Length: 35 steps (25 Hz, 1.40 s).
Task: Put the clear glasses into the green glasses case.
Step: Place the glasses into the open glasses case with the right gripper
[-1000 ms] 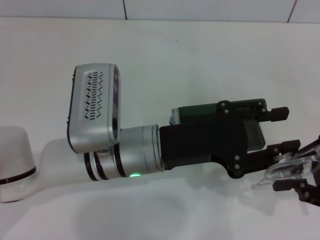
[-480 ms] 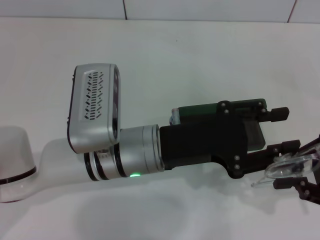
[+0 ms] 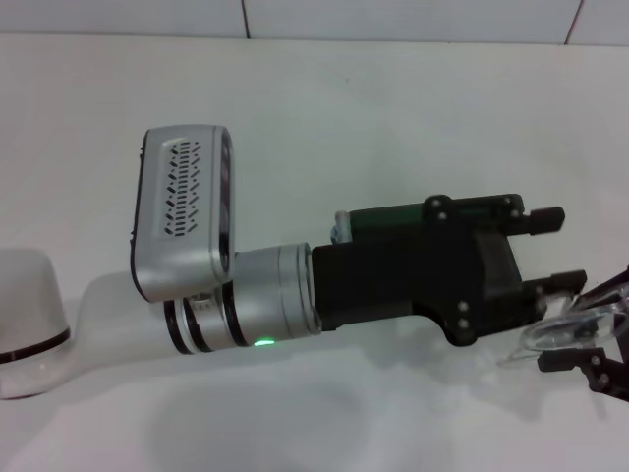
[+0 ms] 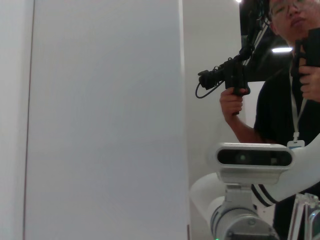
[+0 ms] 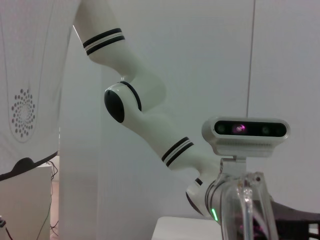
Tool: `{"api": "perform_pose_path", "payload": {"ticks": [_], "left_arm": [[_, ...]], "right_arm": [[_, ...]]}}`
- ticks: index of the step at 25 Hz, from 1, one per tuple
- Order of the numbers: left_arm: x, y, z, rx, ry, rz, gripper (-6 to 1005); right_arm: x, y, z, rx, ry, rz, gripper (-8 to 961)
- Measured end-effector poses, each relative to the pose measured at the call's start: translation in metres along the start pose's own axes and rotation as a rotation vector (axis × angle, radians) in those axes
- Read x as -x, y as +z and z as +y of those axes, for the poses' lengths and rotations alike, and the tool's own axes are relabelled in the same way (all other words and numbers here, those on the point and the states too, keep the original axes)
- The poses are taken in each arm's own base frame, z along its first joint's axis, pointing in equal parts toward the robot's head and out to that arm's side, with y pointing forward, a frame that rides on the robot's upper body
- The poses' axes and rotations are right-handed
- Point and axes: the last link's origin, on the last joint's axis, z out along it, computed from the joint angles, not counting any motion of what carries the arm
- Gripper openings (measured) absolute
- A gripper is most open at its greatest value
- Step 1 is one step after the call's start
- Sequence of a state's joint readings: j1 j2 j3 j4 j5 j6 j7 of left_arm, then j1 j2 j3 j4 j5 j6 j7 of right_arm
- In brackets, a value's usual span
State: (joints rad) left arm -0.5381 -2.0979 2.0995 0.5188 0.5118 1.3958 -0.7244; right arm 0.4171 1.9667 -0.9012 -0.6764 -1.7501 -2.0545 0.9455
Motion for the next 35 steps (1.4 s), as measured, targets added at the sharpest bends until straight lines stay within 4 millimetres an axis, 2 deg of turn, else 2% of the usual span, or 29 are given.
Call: {"api": "perform_pose_path", "payload": {"ticks": [6,11,14,16,21,26,29,32,35], "left_arm": [[-0.001,-0.014,-0.010,-0.135,0.011,0.051,520],[0.000,-0.048,-0.030,-0.394,-0.006,0.120,520],[0.001,-0.066,-0.035,-0.491,-0.024,0.141,520],[0.003,-0.079,-0.038,-0.545,-0.036,0.141,520],[0.006,-0.105,-0.036,-0.606,-0.071,0.152,520],[0.006,-0.120,-0.034,-0.629,-0.084,0.163,520],[0.006,-0.123,-0.033,-0.634,-0.090,0.163,520],[0.007,-0.124,-0.032,-0.635,-0.096,0.161,520],[0.008,-0.125,-0.031,-0.639,-0.100,0.160,520]], "right_arm": [[0.000,-0.006,0.002,-0.013,-0.002,0.008,119],[0.006,-0.013,-0.002,-0.028,-0.002,0.020,119],[0.013,-0.012,-0.017,-0.051,0.042,0.084,119],[0.020,-0.007,-0.034,-0.068,0.094,0.158,119],[0.041,0.020,-0.081,-0.095,0.214,0.389,120],[0.063,0.060,-0.113,-0.029,0.271,0.653,120],[0.067,0.080,-0.124,-0.006,0.276,0.803,120],[0.062,0.100,-0.131,-0.013,0.251,0.977,121],[0.058,0.109,-0.132,-0.020,0.220,1.038,121]]}}
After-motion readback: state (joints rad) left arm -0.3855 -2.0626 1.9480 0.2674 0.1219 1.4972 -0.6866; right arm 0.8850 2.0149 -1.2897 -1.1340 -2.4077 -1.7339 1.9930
